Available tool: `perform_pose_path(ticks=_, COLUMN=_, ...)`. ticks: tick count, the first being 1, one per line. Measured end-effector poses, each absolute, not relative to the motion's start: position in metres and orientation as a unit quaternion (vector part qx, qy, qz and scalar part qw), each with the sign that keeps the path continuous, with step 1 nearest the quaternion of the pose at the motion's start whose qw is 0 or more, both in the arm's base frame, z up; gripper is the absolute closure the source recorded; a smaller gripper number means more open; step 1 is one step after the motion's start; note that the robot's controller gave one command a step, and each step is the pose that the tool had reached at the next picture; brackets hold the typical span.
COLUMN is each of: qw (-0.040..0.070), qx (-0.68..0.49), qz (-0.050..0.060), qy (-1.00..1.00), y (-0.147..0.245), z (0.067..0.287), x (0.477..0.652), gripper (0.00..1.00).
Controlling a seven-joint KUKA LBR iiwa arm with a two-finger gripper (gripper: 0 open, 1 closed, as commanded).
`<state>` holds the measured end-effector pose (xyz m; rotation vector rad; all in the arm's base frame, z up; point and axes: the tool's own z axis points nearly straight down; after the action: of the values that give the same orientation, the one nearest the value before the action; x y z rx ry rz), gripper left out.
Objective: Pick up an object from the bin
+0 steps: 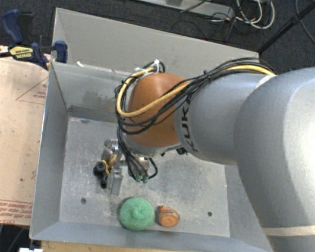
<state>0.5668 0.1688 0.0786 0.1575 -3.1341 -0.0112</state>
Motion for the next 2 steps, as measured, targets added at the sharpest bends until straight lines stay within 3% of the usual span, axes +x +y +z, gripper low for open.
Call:
perform_pose_path(ticks=1, qw=-0.001, qx=0.072, qz=-0.001, qy=-0.997, y=0.1752, z=0.1633, x=0.5862, gripper=1.0)
perform_pose_path(ticks=2, qw=-0.001, qx=0.072, qz=-0.001, qy=-0.997, y=0.1751, z=0.1633, x=0.5863, gripper=1.0)
